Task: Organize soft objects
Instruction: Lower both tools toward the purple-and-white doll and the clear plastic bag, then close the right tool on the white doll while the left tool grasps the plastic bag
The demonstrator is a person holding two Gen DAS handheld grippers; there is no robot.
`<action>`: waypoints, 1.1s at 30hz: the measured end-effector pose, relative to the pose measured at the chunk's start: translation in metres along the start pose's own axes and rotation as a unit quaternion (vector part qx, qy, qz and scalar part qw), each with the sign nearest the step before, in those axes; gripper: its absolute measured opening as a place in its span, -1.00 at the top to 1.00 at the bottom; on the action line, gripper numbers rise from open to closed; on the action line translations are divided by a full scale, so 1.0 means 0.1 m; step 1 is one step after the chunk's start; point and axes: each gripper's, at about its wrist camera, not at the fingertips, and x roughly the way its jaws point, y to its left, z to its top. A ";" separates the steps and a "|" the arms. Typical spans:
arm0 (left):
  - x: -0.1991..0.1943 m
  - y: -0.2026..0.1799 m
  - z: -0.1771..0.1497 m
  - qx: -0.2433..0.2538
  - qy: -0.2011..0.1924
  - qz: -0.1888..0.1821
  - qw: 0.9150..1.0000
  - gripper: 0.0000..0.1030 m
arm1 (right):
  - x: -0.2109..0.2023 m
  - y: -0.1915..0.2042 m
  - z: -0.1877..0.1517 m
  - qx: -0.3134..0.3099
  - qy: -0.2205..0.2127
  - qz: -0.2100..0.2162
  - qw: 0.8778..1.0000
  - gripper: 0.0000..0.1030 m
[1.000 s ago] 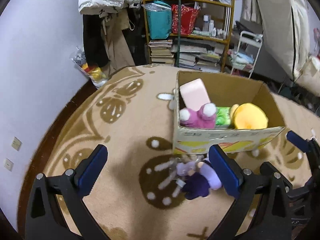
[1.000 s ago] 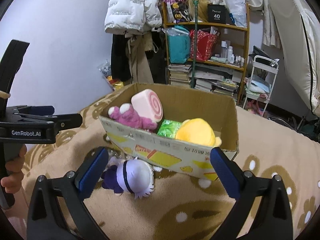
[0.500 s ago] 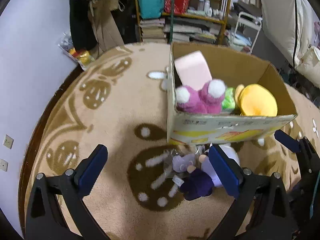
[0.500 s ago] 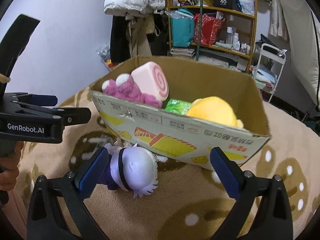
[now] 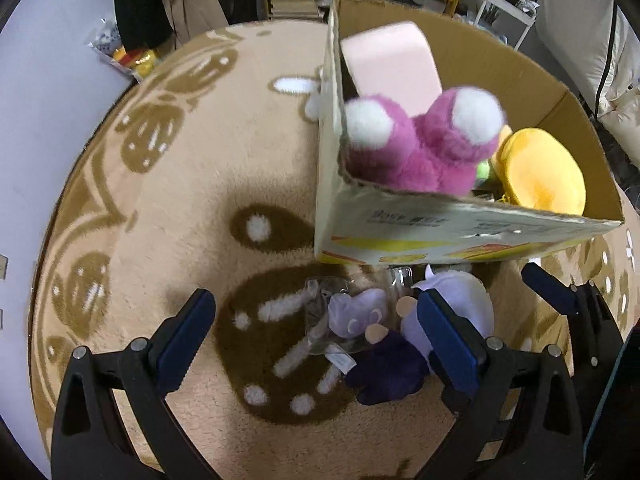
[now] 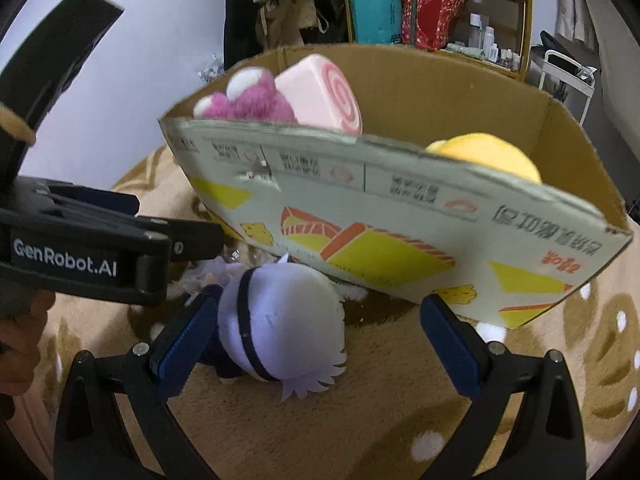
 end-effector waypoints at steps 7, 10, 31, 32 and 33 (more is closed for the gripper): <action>0.19 0.05 -0.01 -0.021 0.035 -0.017 0.999 -0.94 | 0.17 -0.04 0.03 0.026 0.022 0.023 0.999 -1.00; 0.21 0.08 0.01 -0.028 0.039 -0.024 0.999 -0.94 | 0.23 -0.07 0.03 0.041 0.030 0.042 0.998 -0.93; 0.21 -0.03 0.09 -0.020 0.013 -0.059 0.998 -0.94 | 0.06 -0.11 -0.03 0.054 0.034 0.055 0.996 -0.25; 0.22 -0.05 0.08 -0.023 0.011 -0.060 0.998 -0.94 | 0.03 -0.13 -0.04 0.051 0.035 0.045 0.997 -0.25; 0.23 -0.07 0.08 -0.026 0.010 -0.064 0.998 -0.94 | 0.02 -0.13 -0.04 0.048 0.035 0.036 0.998 -0.24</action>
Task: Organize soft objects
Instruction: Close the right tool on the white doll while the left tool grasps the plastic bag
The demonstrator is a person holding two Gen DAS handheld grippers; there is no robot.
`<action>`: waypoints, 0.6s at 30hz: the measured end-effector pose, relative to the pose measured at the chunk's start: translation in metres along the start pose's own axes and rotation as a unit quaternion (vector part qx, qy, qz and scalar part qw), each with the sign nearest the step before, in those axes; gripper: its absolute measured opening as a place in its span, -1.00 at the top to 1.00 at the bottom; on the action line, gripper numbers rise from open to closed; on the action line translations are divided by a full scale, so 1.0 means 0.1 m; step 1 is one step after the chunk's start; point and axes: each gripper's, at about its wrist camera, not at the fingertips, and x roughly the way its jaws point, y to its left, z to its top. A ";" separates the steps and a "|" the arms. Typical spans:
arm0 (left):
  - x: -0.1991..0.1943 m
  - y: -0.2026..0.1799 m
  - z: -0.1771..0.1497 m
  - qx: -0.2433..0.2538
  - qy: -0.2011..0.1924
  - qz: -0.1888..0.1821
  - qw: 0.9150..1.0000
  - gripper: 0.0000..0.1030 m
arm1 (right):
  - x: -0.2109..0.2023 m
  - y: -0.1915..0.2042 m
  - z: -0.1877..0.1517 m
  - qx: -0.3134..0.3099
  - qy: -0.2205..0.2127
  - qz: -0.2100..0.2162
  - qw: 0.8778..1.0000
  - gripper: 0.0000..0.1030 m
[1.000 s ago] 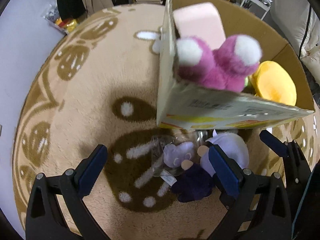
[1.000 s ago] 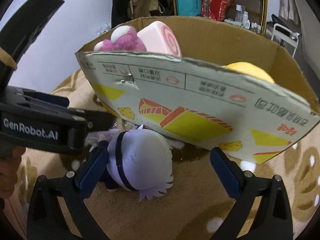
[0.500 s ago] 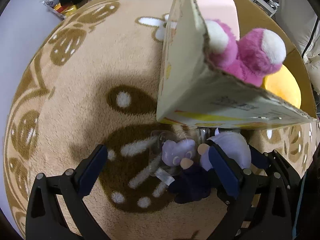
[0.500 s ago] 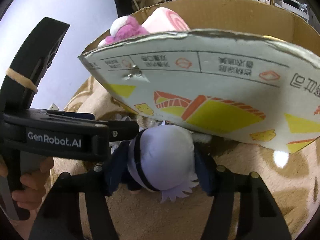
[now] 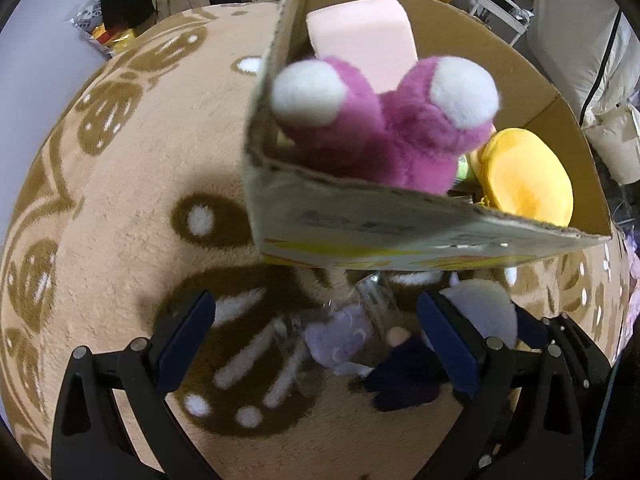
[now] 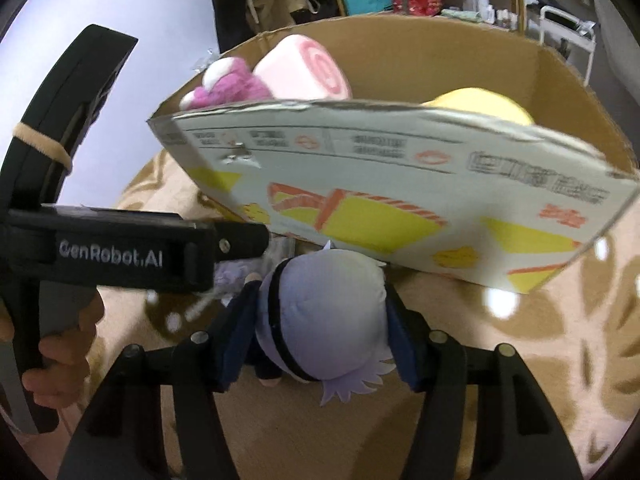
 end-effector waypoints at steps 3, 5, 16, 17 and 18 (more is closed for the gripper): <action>0.05 -0.04 -0.01 0.001 0.008 -0.007 1.000 -0.94 | -0.03 -0.02 -0.06 -0.019 -0.001 -0.046 0.999 -0.24; 0.09 -0.07 -0.01 0.001 0.011 -0.004 1.000 -0.94 | -0.01 -0.02 -0.06 -0.013 0.000 -0.047 0.999 -0.24; 0.29 -0.18 -0.02 0.004 0.018 0.028 0.999 -0.94 | 0.08 -0.05 -0.07 -0.006 -0.002 -0.048 0.999 -0.26; 0.31 -0.20 -0.01 0.002 0.017 0.032 0.999 -0.94 | 0.09 -0.07 -0.06 -0.005 -0.002 -0.047 0.999 -0.26; 0.34 -0.24 -0.01 -0.001 0.015 0.035 0.999 -0.94 | 0.10 -0.07 -0.06 -0.004 -0.002 -0.046 0.999 -0.26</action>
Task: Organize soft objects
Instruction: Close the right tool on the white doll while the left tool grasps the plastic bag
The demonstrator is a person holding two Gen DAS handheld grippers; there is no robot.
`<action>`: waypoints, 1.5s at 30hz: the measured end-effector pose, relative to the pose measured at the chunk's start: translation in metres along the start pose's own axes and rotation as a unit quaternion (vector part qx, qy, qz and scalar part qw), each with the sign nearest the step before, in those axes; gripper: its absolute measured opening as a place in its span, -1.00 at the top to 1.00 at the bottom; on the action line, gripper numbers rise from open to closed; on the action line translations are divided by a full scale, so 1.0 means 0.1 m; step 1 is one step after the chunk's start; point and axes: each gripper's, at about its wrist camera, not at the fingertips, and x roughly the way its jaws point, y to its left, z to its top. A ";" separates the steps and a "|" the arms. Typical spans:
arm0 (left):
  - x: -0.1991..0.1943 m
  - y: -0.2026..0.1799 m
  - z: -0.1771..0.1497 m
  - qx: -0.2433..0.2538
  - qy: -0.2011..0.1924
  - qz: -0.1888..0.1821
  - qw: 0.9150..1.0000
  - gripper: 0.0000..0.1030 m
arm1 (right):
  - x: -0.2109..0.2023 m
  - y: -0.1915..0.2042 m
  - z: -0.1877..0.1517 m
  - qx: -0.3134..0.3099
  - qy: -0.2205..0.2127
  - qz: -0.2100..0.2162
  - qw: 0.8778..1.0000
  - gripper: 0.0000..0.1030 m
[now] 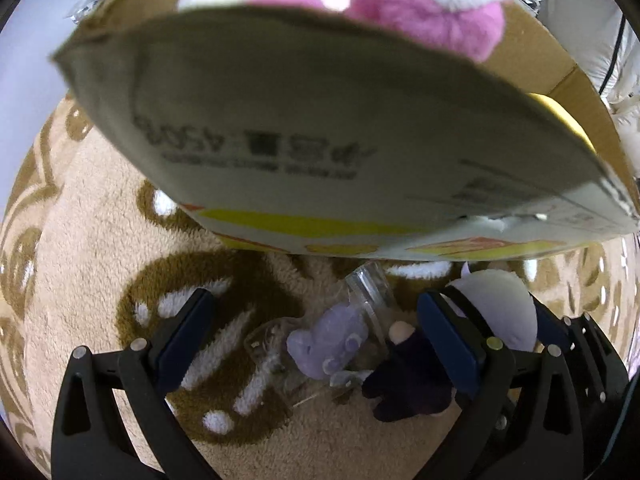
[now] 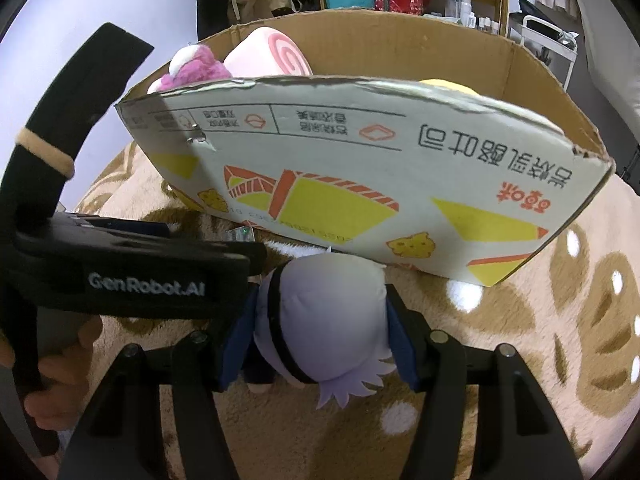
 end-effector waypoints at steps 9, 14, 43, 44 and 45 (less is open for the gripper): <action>0.06 -0.14 -0.05 -0.013 -0.013 0.019 1.000 -0.95 | 0.01 0.04 -0.02 0.006 0.004 0.002 1.000 -0.26; 0.03 -0.03 -0.15 -0.023 -0.007 0.018 1.000 -0.95 | -0.02 0.03 -0.04 0.002 0.004 0.000 1.000 -0.26; -0.09 0.19 -0.65 -0.044 -0.004 0.013 0.999 -0.15 | -0.22 -0.20 -0.11 0.044 0.018 0.026 0.999 -0.25; -0.11 0.23 -0.67 -0.049 -0.007 0.006 0.999 -0.01 | -0.23 -0.20 -0.11 0.043 0.017 0.025 0.999 -0.25; -0.13 0.26 -0.68 -0.054 -0.012 0.000 0.998 0.11 | -0.24 -0.20 -0.11 0.042 0.016 0.024 0.999 -0.25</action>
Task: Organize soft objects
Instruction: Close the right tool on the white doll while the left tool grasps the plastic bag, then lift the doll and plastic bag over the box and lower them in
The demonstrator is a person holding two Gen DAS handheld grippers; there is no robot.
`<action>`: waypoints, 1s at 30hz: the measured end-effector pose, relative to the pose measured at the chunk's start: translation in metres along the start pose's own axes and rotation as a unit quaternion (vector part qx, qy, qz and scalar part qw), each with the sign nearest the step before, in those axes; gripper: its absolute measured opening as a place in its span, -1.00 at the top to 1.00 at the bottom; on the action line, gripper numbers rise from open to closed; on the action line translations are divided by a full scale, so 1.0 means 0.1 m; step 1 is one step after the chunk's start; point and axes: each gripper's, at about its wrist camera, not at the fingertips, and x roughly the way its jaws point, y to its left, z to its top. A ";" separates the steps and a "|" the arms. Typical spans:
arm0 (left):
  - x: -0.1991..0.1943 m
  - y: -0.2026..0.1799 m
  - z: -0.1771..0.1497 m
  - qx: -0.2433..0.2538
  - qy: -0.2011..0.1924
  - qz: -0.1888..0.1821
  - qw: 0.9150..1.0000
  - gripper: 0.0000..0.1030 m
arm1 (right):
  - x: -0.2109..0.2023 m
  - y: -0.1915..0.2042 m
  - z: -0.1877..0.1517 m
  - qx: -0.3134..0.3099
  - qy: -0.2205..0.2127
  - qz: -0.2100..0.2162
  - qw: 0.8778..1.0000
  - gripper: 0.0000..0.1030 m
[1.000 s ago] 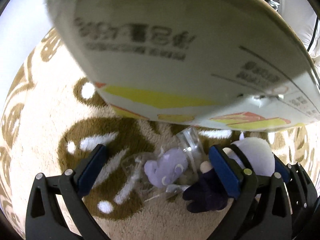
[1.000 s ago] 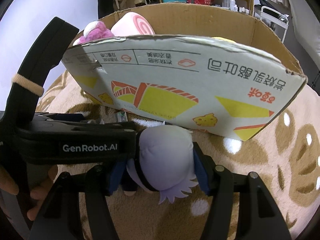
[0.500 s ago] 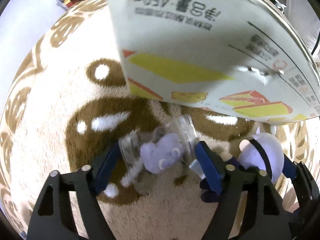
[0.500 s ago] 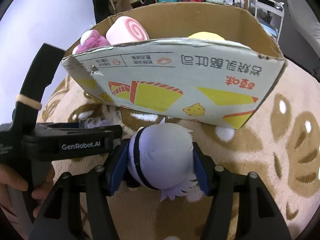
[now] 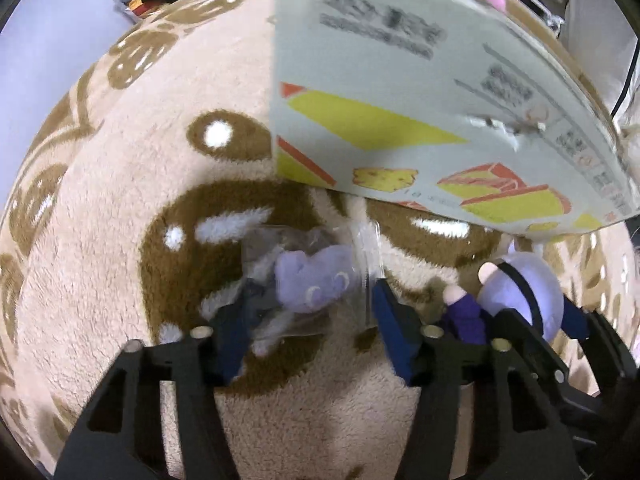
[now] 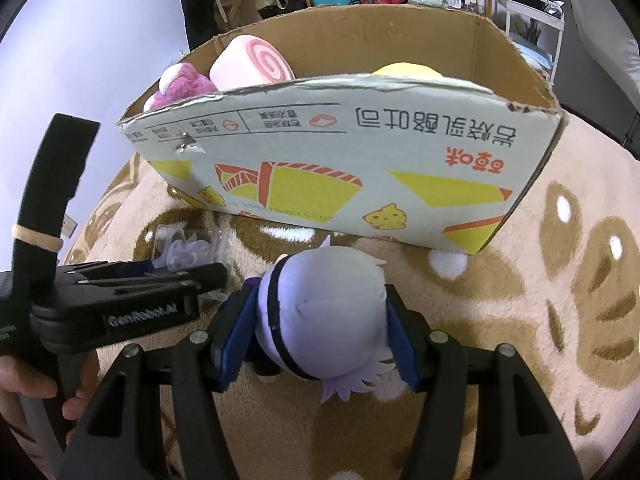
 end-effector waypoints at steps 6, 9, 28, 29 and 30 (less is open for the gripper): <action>-0.09 0.14 -0.05 -0.008 -0.009 -0.020 1.000 0.27 | -0.06 0.01 0.01 -0.005 -0.014 -0.003 1.000 -0.25; -0.30 0.09 -0.03 0.014 -0.027 -0.011 0.999 0.38 | -0.09 0.01 0.03 -0.001 -0.022 -0.006 1.000 -0.25; -1.16 -0.16 -0.33 0.070 -0.150 0.015 0.986 0.81 | -0.92 0.14 0.10 -0.037 -0.140 -0.032 0.989 -0.24; -1.23 -0.17 -0.37 0.072 -0.163 0.020 0.984 0.81 | -0.98 0.14 0.11 -0.037 -0.147 -0.033 0.988 -0.24; -1.25 -0.16 -0.38 0.073 -0.169 0.022 0.983 0.82 | -1.02 0.14 0.12 -0.037 -0.152 -0.033 0.987 -0.24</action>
